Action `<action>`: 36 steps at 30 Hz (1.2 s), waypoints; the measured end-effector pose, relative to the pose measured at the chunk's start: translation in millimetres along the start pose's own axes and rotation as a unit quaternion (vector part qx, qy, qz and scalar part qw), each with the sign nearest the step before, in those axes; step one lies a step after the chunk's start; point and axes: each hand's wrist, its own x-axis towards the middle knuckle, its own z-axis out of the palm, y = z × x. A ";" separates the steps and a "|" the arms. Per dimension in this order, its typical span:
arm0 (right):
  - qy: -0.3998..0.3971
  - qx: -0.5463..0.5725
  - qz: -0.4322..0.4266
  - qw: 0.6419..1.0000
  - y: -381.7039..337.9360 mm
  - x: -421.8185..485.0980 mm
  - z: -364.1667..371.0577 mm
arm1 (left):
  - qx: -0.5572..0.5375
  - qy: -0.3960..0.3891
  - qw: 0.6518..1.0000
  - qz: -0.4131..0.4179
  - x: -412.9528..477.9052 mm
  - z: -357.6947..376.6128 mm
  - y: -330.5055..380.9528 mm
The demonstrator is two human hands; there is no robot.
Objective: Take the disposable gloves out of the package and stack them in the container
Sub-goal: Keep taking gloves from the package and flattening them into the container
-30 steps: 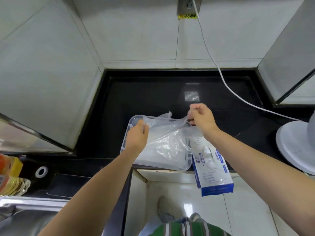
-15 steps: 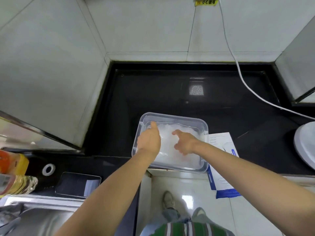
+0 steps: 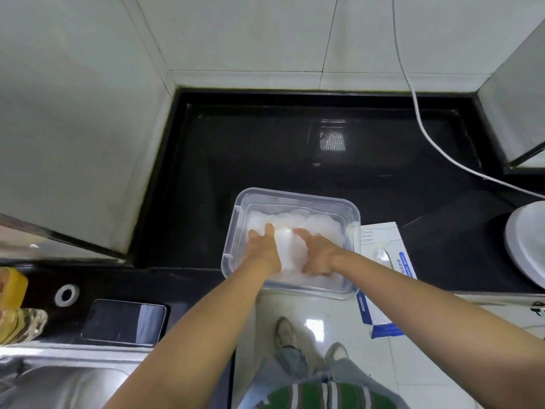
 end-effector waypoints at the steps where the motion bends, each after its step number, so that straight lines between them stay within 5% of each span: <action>1: -0.004 0.001 0.007 1.000 2.2 0.4 -0.1 | -0.011 -0.014 1.000 -0.008 1.9 2.3 -3.8; 11: -0.032 -0.031 -0.020 0.999 -0.7 -11.0 -6.1 | 0.036 -0.047 0.998 0.005 -13.0 -8.0 -1.8; 14: 0.094 0.055 -0.072 0.991 -2.4 -23.1 -17.6 | 0.078 0.102 0.991 0.036 -32.4 -18.5 11.3; 17: 0.256 0.144 -0.153 0.944 2.1 -34.5 -32.3 | 0.023 0.238 0.970 0.053 -50.8 -28.6 33.8; 22: 0.377 0.205 -0.165 0.888 41.8 -65.6 -52.8 | -0.078 0.303 0.944 0.108 -78.5 -31.8 88.0; 26: 0.368 0.159 -0.064 0.914 97.7 -76.1 -43.6 | -0.138 0.274 0.936 0.175 -104.3 -15.6 135.1; 29: 0.283 0.077 0.005 0.956 127.4 -82.1 -28.5 | -0.176 0.215 0.939 0.202 -117.4 7.0 162.1; 36: 0.230 -0.030 -0.011 0.973 144.2 -83.6 1.3 | -0.132 0.078 0.974 0.167 -121.1 62.1 178.6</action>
